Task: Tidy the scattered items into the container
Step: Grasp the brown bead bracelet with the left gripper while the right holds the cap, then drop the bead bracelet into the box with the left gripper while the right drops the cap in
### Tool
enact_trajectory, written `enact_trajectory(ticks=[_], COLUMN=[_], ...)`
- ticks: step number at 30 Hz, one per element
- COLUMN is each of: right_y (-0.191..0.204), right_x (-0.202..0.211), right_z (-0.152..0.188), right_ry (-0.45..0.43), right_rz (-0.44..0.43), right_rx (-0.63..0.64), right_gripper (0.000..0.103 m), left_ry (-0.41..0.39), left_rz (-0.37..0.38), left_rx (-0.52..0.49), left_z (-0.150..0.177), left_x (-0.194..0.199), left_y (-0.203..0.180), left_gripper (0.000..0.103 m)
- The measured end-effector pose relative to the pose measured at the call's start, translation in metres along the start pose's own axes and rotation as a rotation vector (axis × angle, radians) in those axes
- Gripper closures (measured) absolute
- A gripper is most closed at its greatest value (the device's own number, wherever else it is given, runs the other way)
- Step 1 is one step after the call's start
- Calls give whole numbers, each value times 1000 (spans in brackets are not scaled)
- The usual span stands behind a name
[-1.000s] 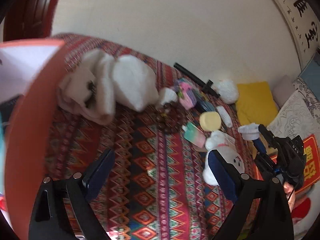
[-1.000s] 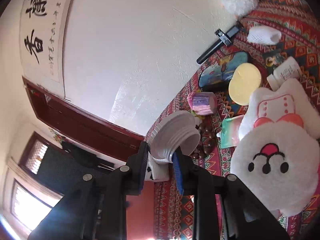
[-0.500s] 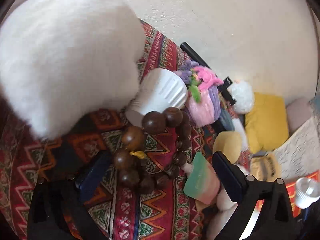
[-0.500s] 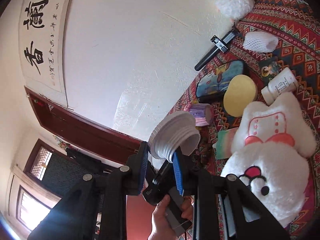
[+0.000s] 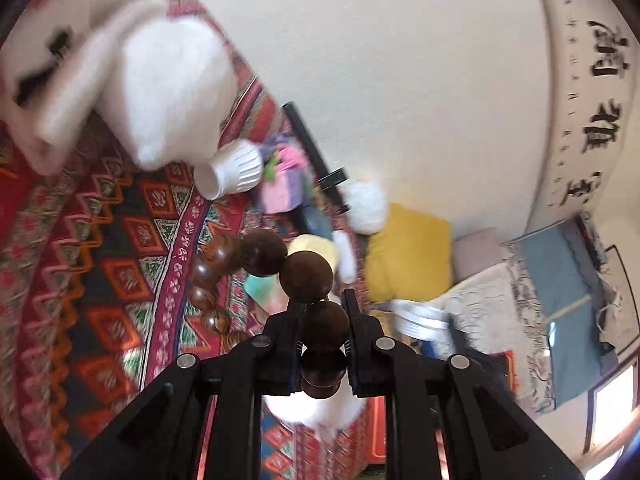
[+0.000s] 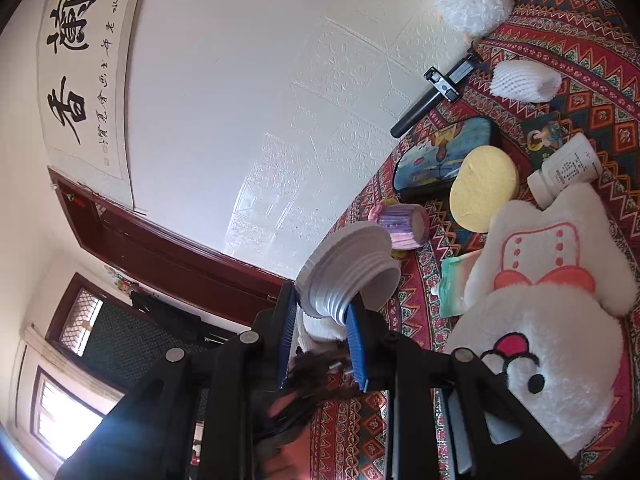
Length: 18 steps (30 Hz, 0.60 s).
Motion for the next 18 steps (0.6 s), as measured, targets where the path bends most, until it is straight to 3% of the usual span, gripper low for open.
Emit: enact_trajectory(ticks=[5, 9, 13, 16, 17, 18], right_y=[3, 8, 15, 22, 25, 27], right_x=[-12, -25, -41, -54, -58, -62], right_z=[12, 25, 42, 55, 60, 65], right_ry=[33, 62, 103, 136, 147, 161], right_rz=[21, 54, 74, 89, 93, 96], right_rx=[22, 60, 100, 141, 154, 168], right_gripper=[80, 80, 80, 80, 80, 80], left_ry=[-139, -330, -532, -607, -629, -646], left_rz=[45, 63, -22, -55, -97, -189], left_rx=[8, -16, -52, -6, 18, 49], left_z=[-10, -46, -81, -100, -105, -109], left_x=[119, 226, 308, 342, 349, 354], left_y=[-12, -12, 6, 34, 47, 65], left_gripper=[89, 88, 88, 88, 88, 87])
Point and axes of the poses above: each gripper's, at about its wrist camera, not at the fingertips, and x roughly against the way its jaws point, y to its left, z to its underside, the point moved 9 cm from there along -x, roughly the way its jaws point, and after that the axes turned 9 degrees about -z, right-handed, at the moved point
